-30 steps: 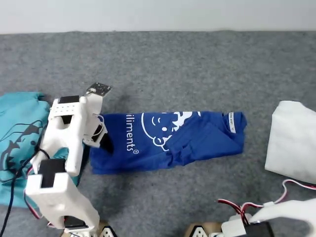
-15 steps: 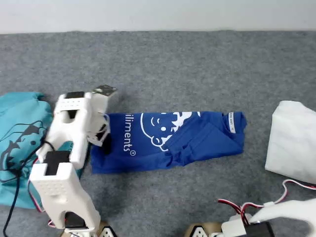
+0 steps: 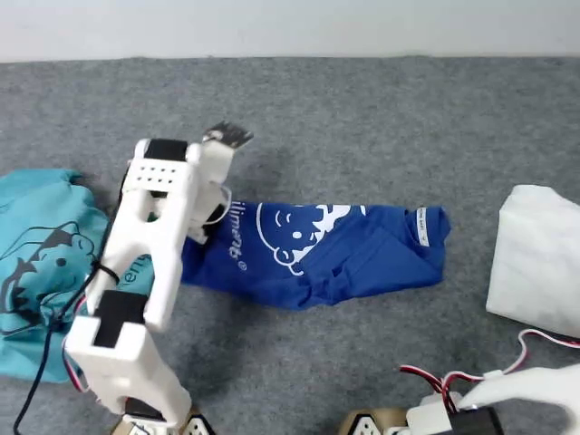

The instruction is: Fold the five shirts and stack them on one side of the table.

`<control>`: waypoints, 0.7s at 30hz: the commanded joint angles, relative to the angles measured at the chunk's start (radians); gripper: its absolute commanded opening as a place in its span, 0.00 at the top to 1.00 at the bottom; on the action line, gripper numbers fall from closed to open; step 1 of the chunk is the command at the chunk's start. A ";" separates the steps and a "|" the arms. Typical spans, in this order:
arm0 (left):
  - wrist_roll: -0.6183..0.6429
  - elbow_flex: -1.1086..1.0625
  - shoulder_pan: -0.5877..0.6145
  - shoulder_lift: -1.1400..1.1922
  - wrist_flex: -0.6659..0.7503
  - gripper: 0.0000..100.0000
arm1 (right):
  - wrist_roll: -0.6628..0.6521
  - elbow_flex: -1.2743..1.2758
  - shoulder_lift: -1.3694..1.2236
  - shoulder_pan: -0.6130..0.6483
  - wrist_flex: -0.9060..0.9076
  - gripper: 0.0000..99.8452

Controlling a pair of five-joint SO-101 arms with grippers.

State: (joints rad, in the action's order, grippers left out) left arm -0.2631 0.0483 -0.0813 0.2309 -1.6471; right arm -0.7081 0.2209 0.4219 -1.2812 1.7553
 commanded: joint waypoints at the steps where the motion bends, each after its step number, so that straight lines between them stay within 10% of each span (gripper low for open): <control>1: 0.009 0.134 -0.081 -0.072 -0.098 0.99 | -0.008 -0.011 0.036 -0.001 0.031 0.99; 21: 0.247 0.509 -0.578 0.107 -0.080 0.99 | -0.008 -0.008 0.036 -0.004 0.031 0.99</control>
State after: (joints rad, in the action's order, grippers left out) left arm -0.0529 0.4411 -0.6137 0.3015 -1.7315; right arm -0.7081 0.2209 0.4219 -1.2812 1.7553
